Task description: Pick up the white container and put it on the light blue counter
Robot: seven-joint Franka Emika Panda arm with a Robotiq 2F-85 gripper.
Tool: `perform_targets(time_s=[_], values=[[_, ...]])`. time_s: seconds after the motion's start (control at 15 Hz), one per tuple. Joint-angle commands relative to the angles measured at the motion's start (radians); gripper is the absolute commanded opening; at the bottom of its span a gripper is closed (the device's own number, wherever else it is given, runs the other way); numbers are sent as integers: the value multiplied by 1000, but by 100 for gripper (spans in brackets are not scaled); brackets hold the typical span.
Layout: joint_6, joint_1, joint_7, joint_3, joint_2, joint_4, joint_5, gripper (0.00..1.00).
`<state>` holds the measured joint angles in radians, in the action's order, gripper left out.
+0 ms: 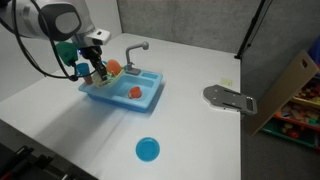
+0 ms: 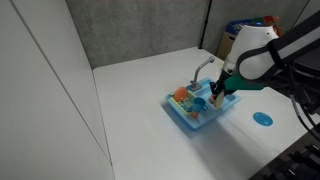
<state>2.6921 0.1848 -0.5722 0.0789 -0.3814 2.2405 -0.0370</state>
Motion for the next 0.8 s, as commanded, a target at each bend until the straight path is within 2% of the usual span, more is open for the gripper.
perform_targets(time_s=[0.0, 0.73], values=[[-16, 25, -54, 12, -14, -25, 9, 10], [-26, 57, -173, 23, -78, -92, 14, 10]])
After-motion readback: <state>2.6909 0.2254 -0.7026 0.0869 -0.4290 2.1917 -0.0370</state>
